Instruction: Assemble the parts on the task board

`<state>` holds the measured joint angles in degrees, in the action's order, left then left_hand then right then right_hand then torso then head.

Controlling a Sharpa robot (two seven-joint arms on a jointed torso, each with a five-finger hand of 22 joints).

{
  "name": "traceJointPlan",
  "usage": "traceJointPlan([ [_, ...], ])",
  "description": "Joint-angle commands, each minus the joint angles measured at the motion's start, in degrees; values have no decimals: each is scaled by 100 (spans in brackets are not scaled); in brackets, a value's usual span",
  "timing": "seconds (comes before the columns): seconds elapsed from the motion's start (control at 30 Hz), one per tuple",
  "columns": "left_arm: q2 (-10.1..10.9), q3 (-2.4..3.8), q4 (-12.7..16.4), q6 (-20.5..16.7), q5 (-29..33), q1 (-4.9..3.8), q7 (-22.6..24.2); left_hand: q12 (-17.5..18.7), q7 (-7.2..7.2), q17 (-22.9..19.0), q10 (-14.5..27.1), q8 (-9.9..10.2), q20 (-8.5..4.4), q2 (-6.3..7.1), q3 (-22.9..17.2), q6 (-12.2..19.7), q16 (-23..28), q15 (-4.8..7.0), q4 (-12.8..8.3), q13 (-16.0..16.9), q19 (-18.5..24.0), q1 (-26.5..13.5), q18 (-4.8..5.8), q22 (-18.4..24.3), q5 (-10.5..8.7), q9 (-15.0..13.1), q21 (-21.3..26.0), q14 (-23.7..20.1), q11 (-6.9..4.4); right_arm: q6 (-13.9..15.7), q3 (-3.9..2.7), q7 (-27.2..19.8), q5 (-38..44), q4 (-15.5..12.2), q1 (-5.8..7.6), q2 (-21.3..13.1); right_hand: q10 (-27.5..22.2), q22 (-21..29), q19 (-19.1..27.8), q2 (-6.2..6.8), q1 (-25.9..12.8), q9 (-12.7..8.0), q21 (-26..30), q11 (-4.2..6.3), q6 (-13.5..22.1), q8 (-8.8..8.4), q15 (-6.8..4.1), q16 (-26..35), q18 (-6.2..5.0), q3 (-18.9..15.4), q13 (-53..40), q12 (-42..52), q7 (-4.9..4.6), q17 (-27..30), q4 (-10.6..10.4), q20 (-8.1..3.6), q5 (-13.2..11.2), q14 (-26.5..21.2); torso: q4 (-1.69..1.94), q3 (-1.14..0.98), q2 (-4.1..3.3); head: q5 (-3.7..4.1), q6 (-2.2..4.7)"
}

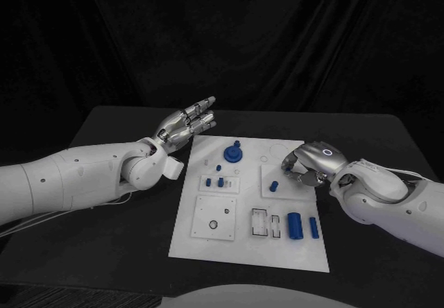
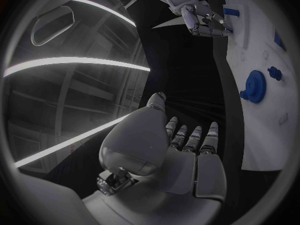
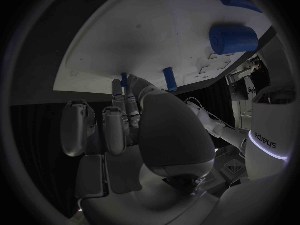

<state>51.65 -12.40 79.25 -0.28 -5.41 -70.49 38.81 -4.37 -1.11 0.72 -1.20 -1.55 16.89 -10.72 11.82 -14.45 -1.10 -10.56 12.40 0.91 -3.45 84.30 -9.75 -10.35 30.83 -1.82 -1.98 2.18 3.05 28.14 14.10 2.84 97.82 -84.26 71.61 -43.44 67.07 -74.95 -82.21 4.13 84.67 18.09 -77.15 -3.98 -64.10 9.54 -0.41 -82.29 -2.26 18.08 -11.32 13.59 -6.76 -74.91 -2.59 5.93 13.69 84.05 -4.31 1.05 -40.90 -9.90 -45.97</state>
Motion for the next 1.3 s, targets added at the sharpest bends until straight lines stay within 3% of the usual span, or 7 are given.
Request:
traceJointPlan([
  [0.03,-14,5,16,56,0,5,162,-38,40,6,5,-35,-8,10,1,18,-34,-35,-46,9,-35,56,-22,1,24,-7,-34,23,40,118,-13,41,30,-102,110,-68,126,-1086,20,0,40,-18,6,103,5,-9,-44,58,-91,-3,0,-30,20,-386,33,-40,-22,132,-6,-1,-5,-18,-30],
  [0.4,-25,5,16,43,0,5,143,-88,55,6,-17,-38,-9,-3,-15,-6,-37,-40,-78,19,-39,73,-14,14,37,-9,-32,28,85,74,-13,126,30,-724,494,-420,112,-1065,65,-8,59,1,76,90,29,-39,-36,152,-103,-8,28,-97,11,-273,29,-41,-42,74,-21,-2,1,-64,-61],
  [0.63,-76,5,-10,67,0,5,140,-106,59,5,-28,-38,-11,-15,-22,-12,-36,-40,-86,23,-37,77,-10,27,39,-10,-29,26,110,-59,-11,75,30,-1286,583,-534,126,-1057,87,-4,82,3,110,82,63,-76,-31,203,-109,-7,44,-135,0,-214,35,-39,-27,43,-11,-4,9,-62,-142],
  [0.73,-87,5,-17,84,0,6,138,-108,62,5,-30,-37,-12,-21,-27,-10,-35,-40,-90,23,-37,79,-9,30,40,-9,-28,24,119,-143,-10,52,30,-1478,539,-507,123,-1056,91,0,84,-2,117,77,81,-95,-27,221,-109,-7,52,-155,-4,-192,32,-37,-23,33,-18,-8,15,-73,-181],
  [0.87,-101,5,-28,97,0,8,130,-127,67,3,-38,-36,-13,-35,-36,-9,-32,-41,-95,26,-36,83,-7,36,40,-9,-26,20,138,-197,-10,2,30,-1642,422,-412,116,-1054,94,2,86,-9,123,71,95,-114,-22,229,-110,-4,62,-179,-9,-183,29,-34,-21,29,-22,1,39,-129,-236],
  [1.07,-120,4,-25,108,0,9,109,-165,76,4,-54,-37,-15,-48,-45,-16,-33,-40,-103,34,-44,86,-6,24,41,-9,-29,21,167,-316,-10,-72,30,-1661,210,-163,94,-1060,86,12,114,-39,117,48,119,-174,-7,242,-106,26,111,-274,-25,-167,33,-23,31,29,-12,10,121,-258,-403],
  [1.3,-130,4,-18,101,0,9,92,-214,86,5,-76,-38,-14,-53,-49,-29,-35,-41,-110,43,-54,84,-7,19,40,-11,-32,25,208,-365,-10,-153,30,-1538,-70,156,142,-1069,70,29,157,-63,101,45,74,-202,-3,219,-102,65,156,-341,-29,-194,55,-15,129,50,21,11,211,-432,-403],
])
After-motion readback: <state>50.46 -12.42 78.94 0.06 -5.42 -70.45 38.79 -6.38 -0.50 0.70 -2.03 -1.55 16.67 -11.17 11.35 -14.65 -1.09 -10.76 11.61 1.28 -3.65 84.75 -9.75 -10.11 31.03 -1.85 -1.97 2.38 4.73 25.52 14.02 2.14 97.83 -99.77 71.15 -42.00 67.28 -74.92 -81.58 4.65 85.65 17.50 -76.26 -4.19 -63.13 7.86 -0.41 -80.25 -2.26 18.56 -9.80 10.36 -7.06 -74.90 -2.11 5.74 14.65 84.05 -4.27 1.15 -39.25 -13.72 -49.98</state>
